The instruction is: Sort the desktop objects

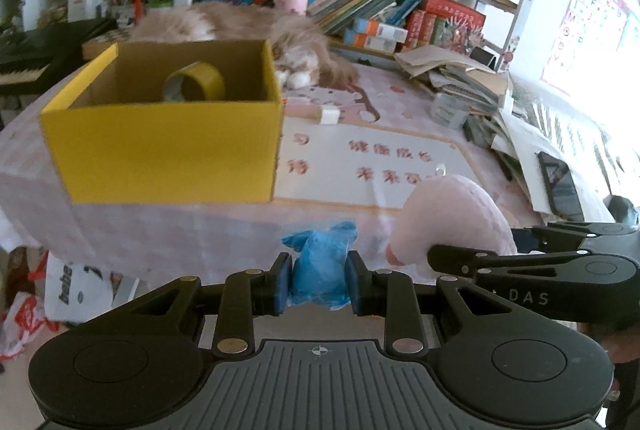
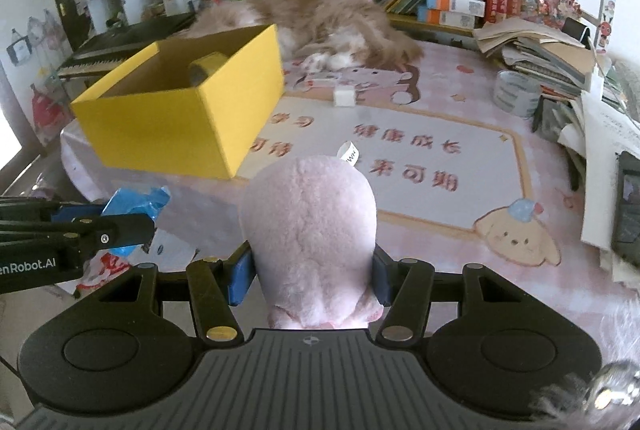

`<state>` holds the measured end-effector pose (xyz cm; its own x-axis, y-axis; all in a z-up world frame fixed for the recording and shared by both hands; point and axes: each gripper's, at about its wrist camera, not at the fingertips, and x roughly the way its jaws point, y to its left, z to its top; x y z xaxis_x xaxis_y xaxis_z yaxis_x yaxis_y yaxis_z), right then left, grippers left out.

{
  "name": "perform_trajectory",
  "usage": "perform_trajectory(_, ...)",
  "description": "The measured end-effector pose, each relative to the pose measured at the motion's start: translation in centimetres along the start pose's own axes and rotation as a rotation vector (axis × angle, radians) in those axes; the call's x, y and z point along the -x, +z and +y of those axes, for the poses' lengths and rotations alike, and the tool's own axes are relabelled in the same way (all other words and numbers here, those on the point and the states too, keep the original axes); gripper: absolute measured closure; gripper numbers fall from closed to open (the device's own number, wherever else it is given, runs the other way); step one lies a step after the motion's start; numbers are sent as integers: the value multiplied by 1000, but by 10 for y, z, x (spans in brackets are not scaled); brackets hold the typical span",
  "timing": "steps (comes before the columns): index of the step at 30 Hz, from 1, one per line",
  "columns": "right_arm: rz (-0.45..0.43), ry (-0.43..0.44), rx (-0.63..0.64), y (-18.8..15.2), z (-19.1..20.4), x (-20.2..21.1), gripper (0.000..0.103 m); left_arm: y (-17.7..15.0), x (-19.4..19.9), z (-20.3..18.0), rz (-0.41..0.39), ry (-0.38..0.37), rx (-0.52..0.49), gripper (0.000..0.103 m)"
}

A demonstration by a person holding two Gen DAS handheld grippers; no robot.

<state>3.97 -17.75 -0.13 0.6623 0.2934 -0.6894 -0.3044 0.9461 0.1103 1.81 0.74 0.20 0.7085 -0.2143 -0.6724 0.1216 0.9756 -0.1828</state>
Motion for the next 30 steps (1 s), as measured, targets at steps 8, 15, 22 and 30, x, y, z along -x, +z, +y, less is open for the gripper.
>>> perform_trajectory(8, 25, 29, 5, -15, 33, 5, 49, -19, 21, 24, 18, 7, 13, 76)
perform_trajectory(15, 36, 60, 31, -20, 59, 7, 49, -29, 37, 41, 0, 20, 36, 76)
perform_trajectory(22, 38, 104, 88, -17, 84, 2, 49, -34, 50, 61, -23, 56, 72, 76)
perform_trajectory(30, 42, 150, 145, -11, 109, -7, 49, -40, 61, 83, -40, 103, 117, 76)
